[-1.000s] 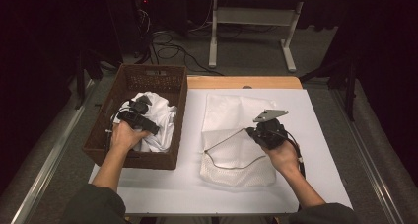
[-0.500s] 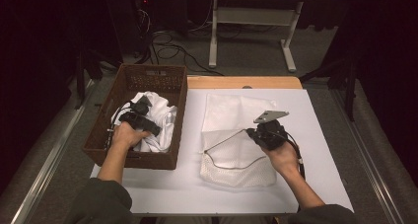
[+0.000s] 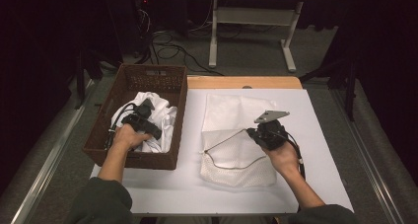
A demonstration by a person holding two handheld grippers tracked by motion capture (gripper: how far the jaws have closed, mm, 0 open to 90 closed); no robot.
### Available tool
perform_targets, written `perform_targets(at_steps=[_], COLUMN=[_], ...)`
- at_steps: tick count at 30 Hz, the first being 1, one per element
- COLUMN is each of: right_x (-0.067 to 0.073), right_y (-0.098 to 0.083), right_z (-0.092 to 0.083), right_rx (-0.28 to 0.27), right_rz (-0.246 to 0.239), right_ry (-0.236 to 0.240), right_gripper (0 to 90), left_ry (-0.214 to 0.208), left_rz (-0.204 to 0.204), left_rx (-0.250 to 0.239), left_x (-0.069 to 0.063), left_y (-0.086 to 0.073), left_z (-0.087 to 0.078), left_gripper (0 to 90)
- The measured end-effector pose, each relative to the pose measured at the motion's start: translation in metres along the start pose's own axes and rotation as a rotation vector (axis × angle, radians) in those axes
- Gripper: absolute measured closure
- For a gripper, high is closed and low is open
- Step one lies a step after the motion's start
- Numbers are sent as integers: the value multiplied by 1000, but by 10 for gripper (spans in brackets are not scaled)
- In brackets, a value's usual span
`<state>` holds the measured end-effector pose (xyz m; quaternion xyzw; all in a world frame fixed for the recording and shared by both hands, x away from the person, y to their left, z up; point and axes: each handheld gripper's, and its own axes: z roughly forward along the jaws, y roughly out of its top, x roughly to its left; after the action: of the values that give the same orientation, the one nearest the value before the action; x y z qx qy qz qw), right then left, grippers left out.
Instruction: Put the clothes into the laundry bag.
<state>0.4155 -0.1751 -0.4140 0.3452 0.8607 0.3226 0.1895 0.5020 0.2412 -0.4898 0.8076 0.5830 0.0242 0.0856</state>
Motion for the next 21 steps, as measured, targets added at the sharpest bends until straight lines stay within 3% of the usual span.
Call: perform_targets(at_steps=[11, 14, 17, 21], right_x=[0, -3, -3, -2], right_y=[0, 0, -1, -1], right_z=[0, 0, 0, 1], right_rx=[9, 8, 9, 4], right_rz=[-1, 3, 9, 4], right_ry=[3, 2, 5, 7], right_gripper=[897, 897, 897, 897], left_ry=[33, 33, 50, 40], left_rz=[-4, -1, 3, 51], left_rx=[6, 8, 9, 5], left_x=[-5, -6, -9, -14], left_y=[-1, -1, -2, -3], left_z=[0, -1, -5, -10], left_gripper=[54, 126, 273, 566])
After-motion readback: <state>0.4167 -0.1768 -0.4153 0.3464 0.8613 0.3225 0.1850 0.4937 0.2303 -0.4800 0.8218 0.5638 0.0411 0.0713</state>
